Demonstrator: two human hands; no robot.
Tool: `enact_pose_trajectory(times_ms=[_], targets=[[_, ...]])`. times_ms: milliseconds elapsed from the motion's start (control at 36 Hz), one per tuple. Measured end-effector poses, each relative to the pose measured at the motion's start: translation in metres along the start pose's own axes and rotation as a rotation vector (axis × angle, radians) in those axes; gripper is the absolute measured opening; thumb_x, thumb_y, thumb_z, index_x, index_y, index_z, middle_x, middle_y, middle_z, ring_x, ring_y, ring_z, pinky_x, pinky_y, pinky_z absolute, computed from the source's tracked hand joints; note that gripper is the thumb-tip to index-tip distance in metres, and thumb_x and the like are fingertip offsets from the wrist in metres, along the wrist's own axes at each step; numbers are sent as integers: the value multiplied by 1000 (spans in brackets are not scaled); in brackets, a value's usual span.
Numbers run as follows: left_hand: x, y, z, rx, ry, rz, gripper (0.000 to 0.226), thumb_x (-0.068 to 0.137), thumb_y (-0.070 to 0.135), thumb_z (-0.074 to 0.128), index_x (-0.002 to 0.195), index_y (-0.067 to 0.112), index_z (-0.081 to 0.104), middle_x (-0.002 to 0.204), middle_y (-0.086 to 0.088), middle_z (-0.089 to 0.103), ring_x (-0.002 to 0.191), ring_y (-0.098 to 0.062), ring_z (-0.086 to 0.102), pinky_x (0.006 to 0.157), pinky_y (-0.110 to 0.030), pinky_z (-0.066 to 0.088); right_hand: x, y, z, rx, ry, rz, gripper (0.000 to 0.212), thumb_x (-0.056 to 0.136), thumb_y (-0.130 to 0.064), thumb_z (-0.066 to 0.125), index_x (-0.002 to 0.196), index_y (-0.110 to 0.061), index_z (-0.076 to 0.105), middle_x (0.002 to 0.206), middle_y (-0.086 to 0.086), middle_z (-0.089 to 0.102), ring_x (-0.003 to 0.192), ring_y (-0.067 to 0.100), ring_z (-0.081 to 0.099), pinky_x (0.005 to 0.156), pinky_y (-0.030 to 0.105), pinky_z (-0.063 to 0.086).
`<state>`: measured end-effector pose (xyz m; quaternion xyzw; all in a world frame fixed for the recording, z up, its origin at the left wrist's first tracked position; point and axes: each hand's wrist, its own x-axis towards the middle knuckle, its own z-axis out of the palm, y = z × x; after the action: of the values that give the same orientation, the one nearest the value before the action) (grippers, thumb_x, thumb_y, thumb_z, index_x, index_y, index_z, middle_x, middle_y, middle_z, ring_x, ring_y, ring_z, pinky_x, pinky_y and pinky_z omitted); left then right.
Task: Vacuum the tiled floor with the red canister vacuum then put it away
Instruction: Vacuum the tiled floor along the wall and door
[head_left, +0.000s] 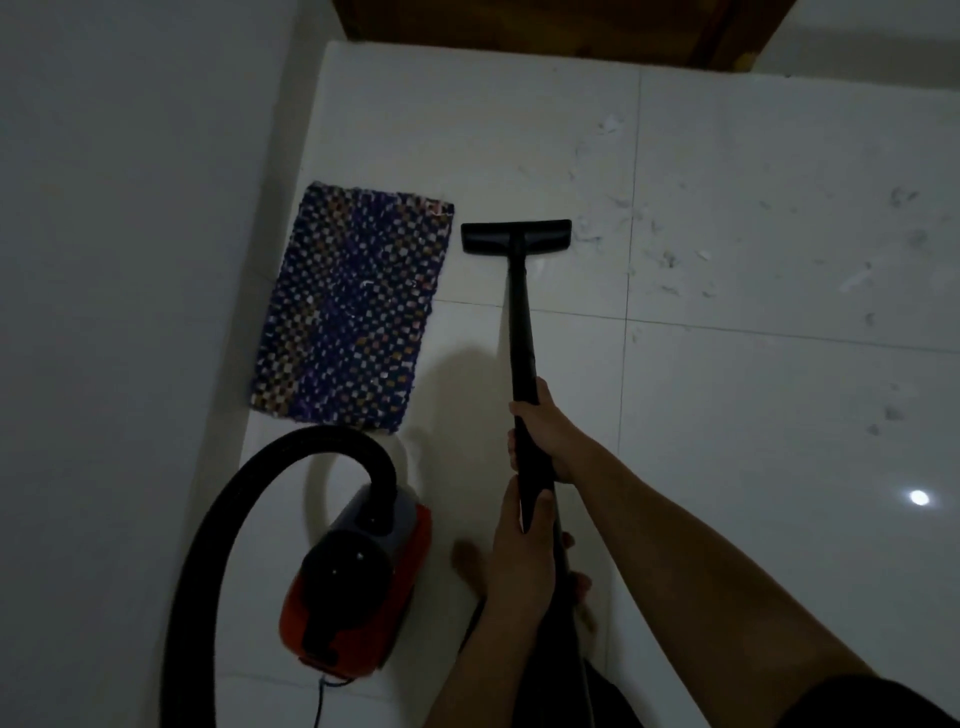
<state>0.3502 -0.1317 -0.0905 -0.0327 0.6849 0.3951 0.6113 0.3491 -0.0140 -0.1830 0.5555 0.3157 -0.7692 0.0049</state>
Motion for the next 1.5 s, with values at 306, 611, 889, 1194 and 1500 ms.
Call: enact_pose_trajectory(times_ms=[306,611,889,1194,1500], targets=[[53,101,-19,-1,2,24,25,100,30,40,123,35,48,77,-5,55,62,-17,54,47,-28,47,53,-97,33,-11,42,0,49,101,-12,39,143,-33,24,64,11,47,48,20,46,43,28,44],[99,168,-27,-12,64,25,21,100,30,40,118,38,47,86,-2,58,70,-14,56,51,-29,49,101,-164,54,-26,24,-13,48,102,-14,37,144,-33,22,64,12,47,48,22,45,41,28,43],[107,197,-14,-30,121,56,36,97,33,46,133,33,48,123,-11,61,114,-29,58,97,-58,46,104,-194,52,-10,70,-32,37,98,-12,41,134,-22,38,60,11,46,46,20,45,39,25,41],[60,173,-37,-8,111,58,38,98,31,45,136,30,45,124,-10,60,113,-27,59,97,-57,46,64,-154,71,30,107,-23,21,98,-10,40,116,-19,45,58,11,46,45,20,44,40,24,41],[27,147,-67,25,104,83,19,100,31,40,111,46,45,77,-3,60,66,-16,57,60,-38,52,43,-120,102,46,78,-56,24,98,-10,41,120,-18,46,56,10,46,41,19,43,40,25,40]])
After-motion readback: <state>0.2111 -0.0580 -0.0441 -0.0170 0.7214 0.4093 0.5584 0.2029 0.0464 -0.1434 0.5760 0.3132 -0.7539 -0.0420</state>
